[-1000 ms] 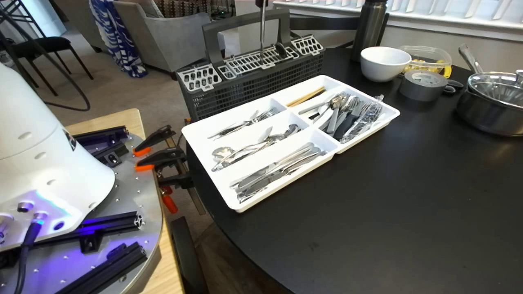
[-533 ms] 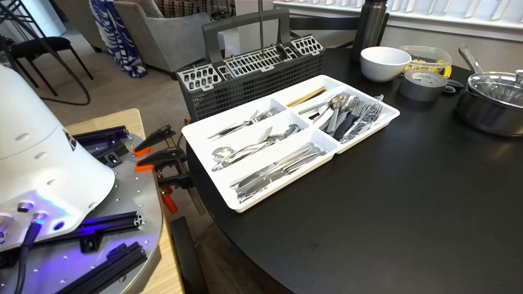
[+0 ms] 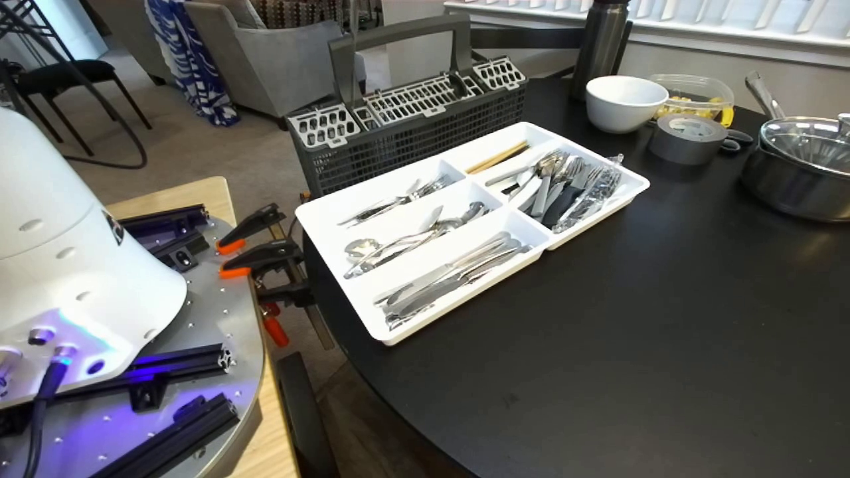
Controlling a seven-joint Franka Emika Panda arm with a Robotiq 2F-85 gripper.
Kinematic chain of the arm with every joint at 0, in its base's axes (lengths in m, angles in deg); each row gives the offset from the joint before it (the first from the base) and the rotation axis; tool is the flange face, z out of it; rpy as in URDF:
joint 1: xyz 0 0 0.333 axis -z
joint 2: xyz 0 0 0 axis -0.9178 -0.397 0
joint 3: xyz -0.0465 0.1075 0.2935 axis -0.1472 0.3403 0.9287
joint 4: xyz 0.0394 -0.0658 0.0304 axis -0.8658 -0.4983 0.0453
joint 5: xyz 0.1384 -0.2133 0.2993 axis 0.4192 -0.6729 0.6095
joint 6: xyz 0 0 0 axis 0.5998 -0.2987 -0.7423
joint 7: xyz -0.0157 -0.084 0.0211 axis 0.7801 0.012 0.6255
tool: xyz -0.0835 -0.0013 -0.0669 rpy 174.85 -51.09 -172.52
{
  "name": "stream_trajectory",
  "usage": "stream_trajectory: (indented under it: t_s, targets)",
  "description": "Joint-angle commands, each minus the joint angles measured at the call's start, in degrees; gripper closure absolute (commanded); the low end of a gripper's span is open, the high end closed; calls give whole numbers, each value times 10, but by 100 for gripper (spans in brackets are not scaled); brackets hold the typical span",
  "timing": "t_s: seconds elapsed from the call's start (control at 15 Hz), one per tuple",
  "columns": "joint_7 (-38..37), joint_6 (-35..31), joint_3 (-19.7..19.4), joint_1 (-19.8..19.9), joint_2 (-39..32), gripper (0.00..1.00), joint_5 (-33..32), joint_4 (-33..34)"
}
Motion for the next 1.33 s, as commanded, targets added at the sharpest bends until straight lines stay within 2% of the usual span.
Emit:
stream_trajectory:
  t_s: [0.0, 0.4, 0.67, 0.93, 1.2, 1.27]
  targets:
    - [-6, 62, 0, 18, -38, 98, -12, 10]
    - [-32, 82, -8, 39, -115, 98, -61, 13]
    - [-37, 143, -14, 37, -158, 98, -138, 27]
    - [-59, 210, -25, 38, -168, 98, -206, 46]
    - [-96, 207, -36, 36, -171, 98, -248, 55]
    - [-77, 202, -38, 32, -168, 92, -234, 48]
